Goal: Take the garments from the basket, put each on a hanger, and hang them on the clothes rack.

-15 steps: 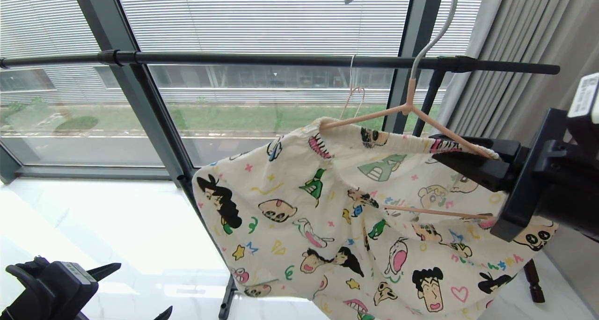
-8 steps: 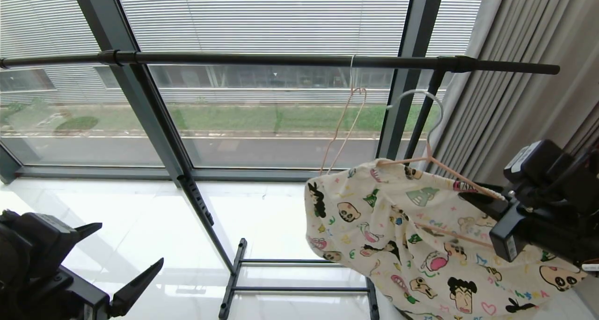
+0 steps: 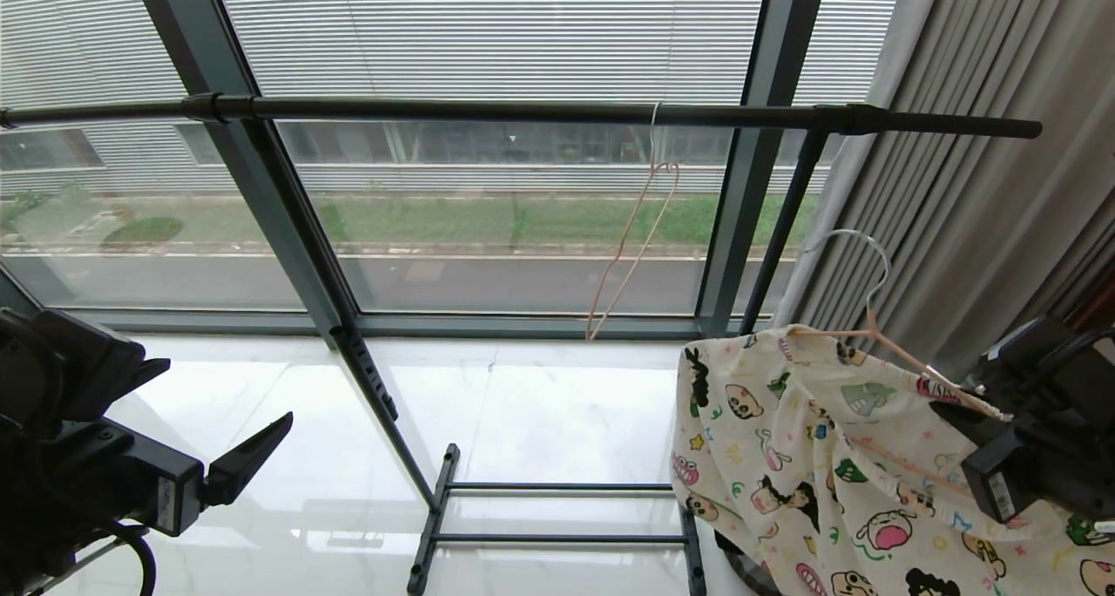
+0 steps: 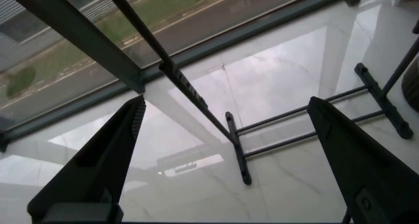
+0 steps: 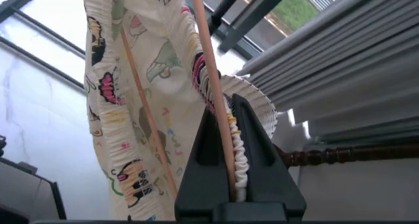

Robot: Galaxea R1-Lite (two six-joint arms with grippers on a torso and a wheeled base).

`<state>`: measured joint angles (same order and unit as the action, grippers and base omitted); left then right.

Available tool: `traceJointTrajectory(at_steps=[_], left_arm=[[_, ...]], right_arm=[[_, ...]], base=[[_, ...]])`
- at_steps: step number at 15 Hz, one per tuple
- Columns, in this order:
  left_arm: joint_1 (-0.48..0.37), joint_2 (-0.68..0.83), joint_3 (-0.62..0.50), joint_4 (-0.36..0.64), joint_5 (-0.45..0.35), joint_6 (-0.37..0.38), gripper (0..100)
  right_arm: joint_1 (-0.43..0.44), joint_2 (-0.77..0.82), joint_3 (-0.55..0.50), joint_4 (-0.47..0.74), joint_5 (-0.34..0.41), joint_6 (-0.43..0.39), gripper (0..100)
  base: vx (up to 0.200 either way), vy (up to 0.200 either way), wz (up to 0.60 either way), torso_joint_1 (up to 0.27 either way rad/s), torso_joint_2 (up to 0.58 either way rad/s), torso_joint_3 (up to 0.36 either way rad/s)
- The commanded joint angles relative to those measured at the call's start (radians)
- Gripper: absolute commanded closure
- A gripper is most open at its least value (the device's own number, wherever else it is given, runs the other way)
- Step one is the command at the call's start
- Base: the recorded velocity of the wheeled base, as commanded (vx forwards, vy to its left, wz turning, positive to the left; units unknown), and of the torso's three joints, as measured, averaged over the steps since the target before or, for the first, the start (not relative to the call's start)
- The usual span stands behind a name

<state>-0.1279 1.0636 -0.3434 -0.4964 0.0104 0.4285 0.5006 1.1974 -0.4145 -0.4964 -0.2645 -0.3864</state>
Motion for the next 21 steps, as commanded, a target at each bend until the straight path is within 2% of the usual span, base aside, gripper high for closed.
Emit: traceJointTrajectory(at_steps=[1,2,4,7,10,13,18,21], left_arm=[[0.001,0.018,-0.017,-0.001,0.0,-0.001,0],[0.001,0.024,-0.031,-0.001,0.0,-0.007,0],[0.001,0.027,-0.031,-0.001,0.0,-0.007,0],[-0.001,0.026,-0.031,-0.001,-0.001,-0.008,0],[-0.001,0.022,-0.031,-0.001,-0.001,-0.008,0],[-0.001,0.021,-0.031,-0.001,-0.001,-0.008,0],[-0.001,0.021,-0.028,-0.001,-0.001,-0.005,0],[-0.004,0.022,-0.025,-0.001,-0.003,-0.002,0]], right_arm=[[-0.033,0.004,-0.052,-0.002,-0.001,0.021,100],[-0.034,0.031,-0.121,-0.002,-0.021,0.08,100],[-0.03,0.068,-0.19,-0.002,-0.082,0.135,100],[-0.001,0.105,-0.236,-0.002,-0.094,0.179,100],[0.036,0.152,-0.265,-0.002,-0.119,0.196,100],[0.036,0.185,-0.313,-0.005,-0.136,0.208,100],[0.038,0.189,-0.31,-0.022,-0.16,0.208,100],[0.038,0.191,-0.307,-0.022,-0.16,0.208,100]], base=[[0.0,0.0,0.0,0.0,0.0,0.0],[0.0,0.0,0.0,0.0,0.0,0.0],[0.0,0.0,0.0,0.0,0.0,0.0],[0.067,0.0,0.0,0.001,0.0,0.001],[0.2,0.0,0.0,-0.004,0.0,0.004],[0.2,0.0,0.0,0.012,0.0,-0.002],[0.2,0.0,0.0,0.0,0.01,0.0],[0.0,0.0,0.0,0.0,0.0,0.0]])
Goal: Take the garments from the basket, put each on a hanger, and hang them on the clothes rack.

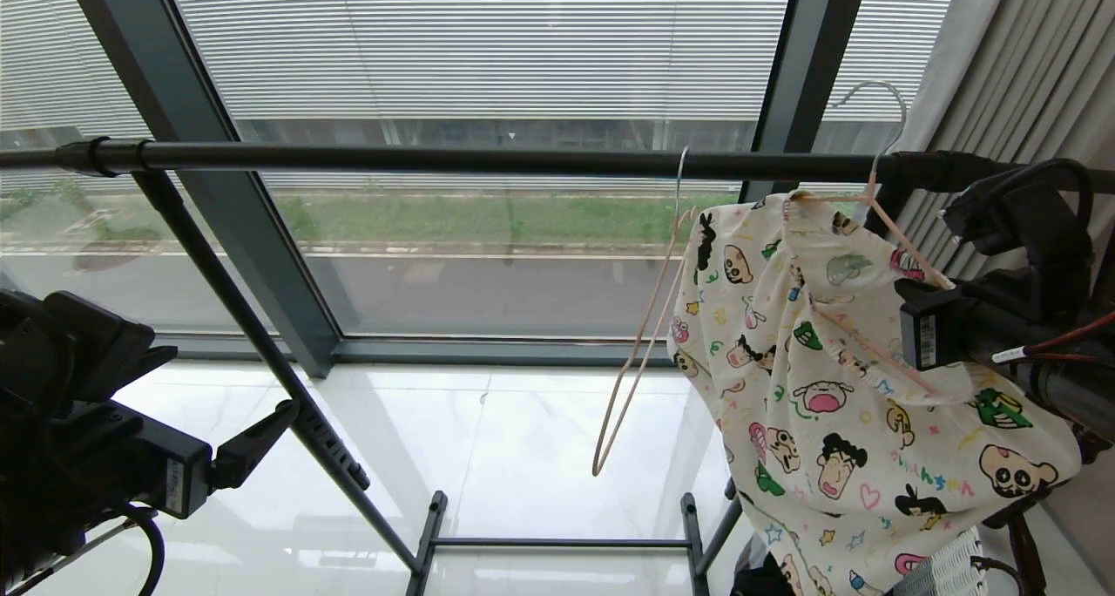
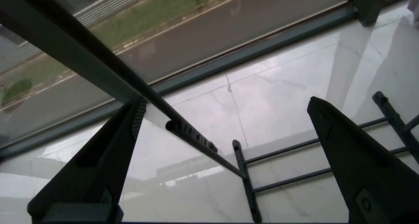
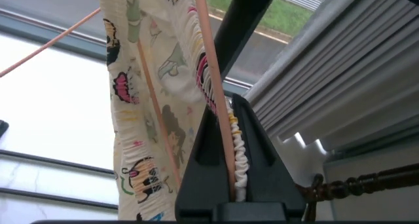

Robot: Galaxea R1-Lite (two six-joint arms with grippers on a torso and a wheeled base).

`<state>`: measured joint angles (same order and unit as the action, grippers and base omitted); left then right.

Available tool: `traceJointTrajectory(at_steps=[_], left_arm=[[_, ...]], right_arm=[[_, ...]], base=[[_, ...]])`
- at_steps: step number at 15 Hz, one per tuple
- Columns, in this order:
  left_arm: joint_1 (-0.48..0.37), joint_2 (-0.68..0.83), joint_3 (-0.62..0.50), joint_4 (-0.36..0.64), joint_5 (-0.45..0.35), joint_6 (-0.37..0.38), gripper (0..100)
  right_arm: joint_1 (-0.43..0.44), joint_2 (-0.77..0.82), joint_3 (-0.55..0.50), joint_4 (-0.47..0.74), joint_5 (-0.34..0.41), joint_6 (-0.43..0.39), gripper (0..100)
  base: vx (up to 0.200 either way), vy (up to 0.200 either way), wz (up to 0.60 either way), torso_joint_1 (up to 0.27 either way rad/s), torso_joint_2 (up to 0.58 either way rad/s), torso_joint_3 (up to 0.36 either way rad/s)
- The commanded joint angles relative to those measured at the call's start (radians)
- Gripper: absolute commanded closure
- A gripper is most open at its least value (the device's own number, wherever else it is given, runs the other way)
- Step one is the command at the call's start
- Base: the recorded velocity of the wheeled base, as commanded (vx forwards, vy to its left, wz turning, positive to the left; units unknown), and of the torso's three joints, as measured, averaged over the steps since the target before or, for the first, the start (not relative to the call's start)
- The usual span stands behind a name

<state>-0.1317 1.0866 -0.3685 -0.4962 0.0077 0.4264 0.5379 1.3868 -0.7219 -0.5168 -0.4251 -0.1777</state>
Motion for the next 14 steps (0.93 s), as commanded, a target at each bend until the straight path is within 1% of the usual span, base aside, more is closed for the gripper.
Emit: traceJointTrajectory(at_steps=[1,5,6,8,14], left_arm=[[0.0,-0.001,0.0,-0.001,0.0,0.0,0],[0.0,-0.001,0.0,-0.001,0.0,0.002,0],[0.0,-0.004,0.0,-0.001,0.0,0.002,0],[0.0,-0.005,0.0,-0.001,0.0,0.002,0],[-0.005,-0.007,0.014,-0.001,0.0,0.002,0]], right_arm=[[0.001,0.012,0.002,-0.002,0.0,0.0,100],[0.001,0.083,-0.002,-0.028,0.0,0.0,100],[0.001,0.107,-0.002,-0.049,-0.004,0.0,100],[0.001,0.135,-0.011,-0.054,-0.015,0.0,100],[0.001,0.164,-0.03,-0.055,-0.015,0.004,100]], base=[[0.0,0.0,0.0,0.0,0.0,0.0],[0.0,0.0,0.0,0.0,0.0,0.0],[0.0,0.0,0.0,0.0,0.0,0.0],[0.0,0.0,0.0,0.0,0.0,0.0],[0.0,0.0,0.0,0.0,0.0,0.0]])
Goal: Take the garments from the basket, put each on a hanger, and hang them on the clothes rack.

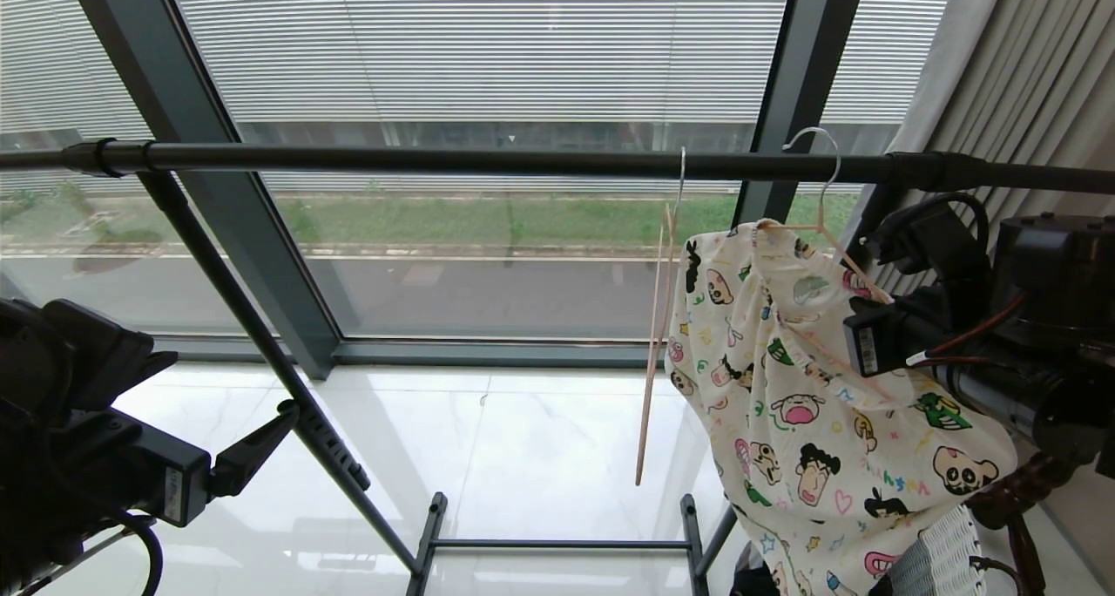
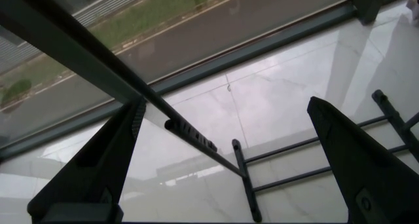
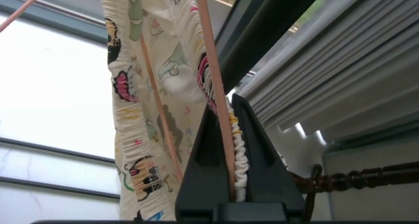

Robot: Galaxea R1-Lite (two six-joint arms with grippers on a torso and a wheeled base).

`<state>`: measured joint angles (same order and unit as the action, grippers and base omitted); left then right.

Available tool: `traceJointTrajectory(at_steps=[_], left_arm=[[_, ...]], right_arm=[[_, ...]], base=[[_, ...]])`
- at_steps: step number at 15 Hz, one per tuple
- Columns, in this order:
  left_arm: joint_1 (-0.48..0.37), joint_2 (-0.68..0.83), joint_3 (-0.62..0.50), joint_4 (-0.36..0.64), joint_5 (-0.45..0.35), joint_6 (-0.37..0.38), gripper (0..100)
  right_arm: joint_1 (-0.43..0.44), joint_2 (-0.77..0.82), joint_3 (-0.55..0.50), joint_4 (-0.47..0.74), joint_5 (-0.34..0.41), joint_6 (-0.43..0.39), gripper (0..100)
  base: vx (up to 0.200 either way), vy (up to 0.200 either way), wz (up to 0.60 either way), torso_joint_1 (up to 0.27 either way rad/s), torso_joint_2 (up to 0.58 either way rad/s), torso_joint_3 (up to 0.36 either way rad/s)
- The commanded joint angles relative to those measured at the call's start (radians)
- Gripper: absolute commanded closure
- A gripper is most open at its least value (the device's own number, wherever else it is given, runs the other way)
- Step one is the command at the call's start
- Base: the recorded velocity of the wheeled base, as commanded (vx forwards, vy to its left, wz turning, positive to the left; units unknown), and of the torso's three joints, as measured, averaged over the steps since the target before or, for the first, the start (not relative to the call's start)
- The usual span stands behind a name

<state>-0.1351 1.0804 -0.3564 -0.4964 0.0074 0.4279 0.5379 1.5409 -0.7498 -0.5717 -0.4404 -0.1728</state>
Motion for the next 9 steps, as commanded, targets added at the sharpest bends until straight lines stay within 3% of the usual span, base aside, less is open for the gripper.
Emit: traceJointTrajectory(at_steps=[1,9], left_arm=[[-0.003,-0.002,0.007,-0.001,0.0,0.0,0],[-0.003,-0.017,0.024,-0.001,0.0,0.0,0]], right_arm=[[0.001,0.012,-0.005,0.0,0.0,0.001,100],[0.001,0.024,-0.008,0.0,-0.006,0.001,100]], base=[[0.0,0.0,0.0,0.0,0.0,0.0],[0.0,0.0,0.0,0.0,0.0,0.0]])
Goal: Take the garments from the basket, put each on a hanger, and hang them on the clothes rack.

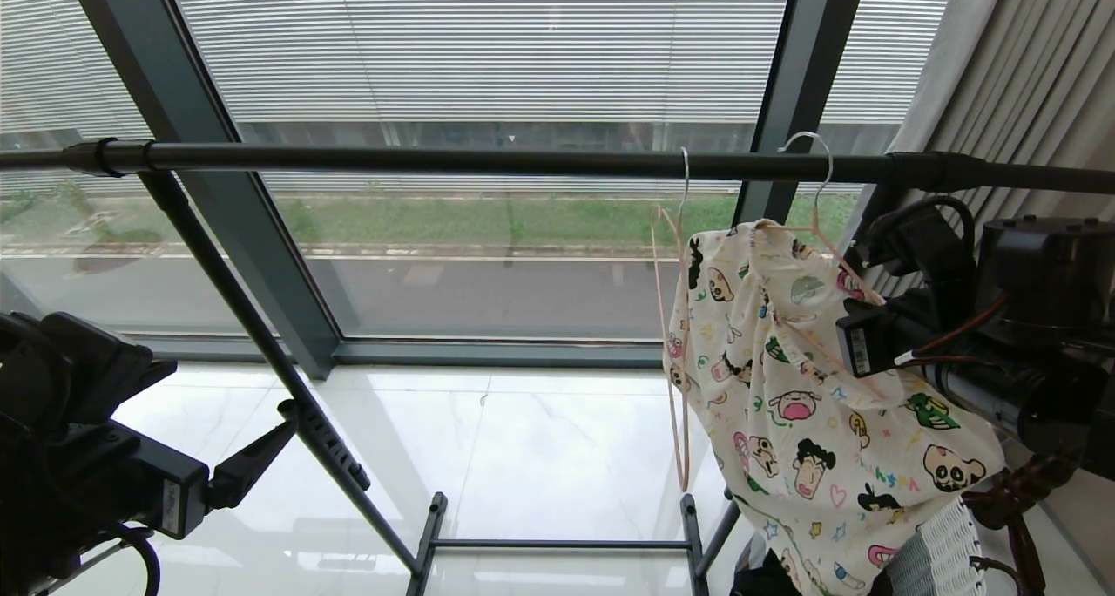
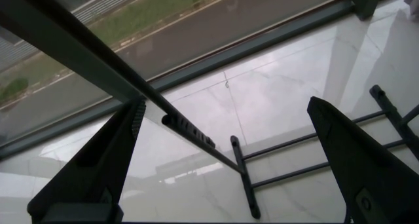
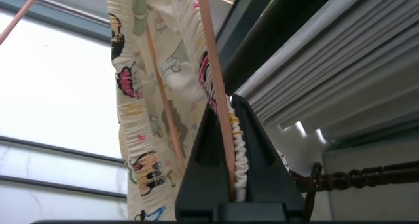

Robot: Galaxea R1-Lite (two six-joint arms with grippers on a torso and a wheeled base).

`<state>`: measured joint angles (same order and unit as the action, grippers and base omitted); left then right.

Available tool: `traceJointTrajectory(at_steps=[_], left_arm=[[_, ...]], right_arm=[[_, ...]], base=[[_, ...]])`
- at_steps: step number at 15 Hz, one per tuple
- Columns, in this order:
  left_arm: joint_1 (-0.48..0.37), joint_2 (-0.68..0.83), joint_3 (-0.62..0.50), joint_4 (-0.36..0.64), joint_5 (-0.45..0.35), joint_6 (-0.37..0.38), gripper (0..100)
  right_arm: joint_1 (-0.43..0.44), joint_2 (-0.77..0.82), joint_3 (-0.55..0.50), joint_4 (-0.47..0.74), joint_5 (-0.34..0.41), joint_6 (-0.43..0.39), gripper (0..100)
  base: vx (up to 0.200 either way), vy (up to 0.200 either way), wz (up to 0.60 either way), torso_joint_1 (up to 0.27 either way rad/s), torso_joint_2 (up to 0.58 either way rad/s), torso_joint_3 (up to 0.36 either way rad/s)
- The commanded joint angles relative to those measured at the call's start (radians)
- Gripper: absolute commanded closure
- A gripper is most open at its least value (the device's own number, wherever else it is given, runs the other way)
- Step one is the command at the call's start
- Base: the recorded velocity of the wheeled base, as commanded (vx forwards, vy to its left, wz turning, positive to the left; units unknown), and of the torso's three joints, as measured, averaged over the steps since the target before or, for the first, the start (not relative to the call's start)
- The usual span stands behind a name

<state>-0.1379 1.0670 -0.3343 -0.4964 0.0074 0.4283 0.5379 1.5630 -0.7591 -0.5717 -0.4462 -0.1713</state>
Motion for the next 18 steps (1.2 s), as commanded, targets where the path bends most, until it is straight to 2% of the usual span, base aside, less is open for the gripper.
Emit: traceJointTrajectory(at_steps=[1,6,10,12,14,16,18], left_arm=[[0.0,-0.004,0.0,-0.001,0.0,0.0,0],[0.0,-0.009,0.0,-0.001,0.0,0.0,0],[0.001,-0.015,0.011,-0.001,0.002,0.001,0],[0.001,-0.015,0.015,-0.001,0.003,0.003,0],[0.001,-0.015,0.017,-0.001,0.003,0.001,0],[0.001,-0.015,0.017,-0.001,0.003,0.001,0],[0.003,-0.016,0.017,-0.001,0.003,0.0,0]], right_arm=[[0.001,-0.001,0.0,0.0,0.0,-0.001,0],[0.022,-0.04,0.003,0.001,0.0,0.01,0],[0.028,-0.133,0.007,0.013,-0.009,0.007,0],[0.027,-0.224,0.015,0.095,-0.017,-0.017,0],[0.014,-0.296,0.07,0.107,-0.042,-0.073,0],[-0.038,-0.376,0.149,0.107,-0.04,-0.145,0],[-0.062,-0.428,0.184,0.107,-0.04,-0.149,0]], base=[[0.0,0.0,0.0,0.0,0.0,0.0],[0.0,0.0,0.0,0.0,0.0,0.0],[0.0,0.0,0.0,0.0,0.0,0.0],[0.0,0.0,0.0,0.0,0.0,0.0],[-0.2,0.0,0.0,0.002,0.0,-0.002],[-0.2,0.0,0.0,0.007,0.0,0.005],[-0.2,0.0,0.0,-0.01,0.0,0.007]])
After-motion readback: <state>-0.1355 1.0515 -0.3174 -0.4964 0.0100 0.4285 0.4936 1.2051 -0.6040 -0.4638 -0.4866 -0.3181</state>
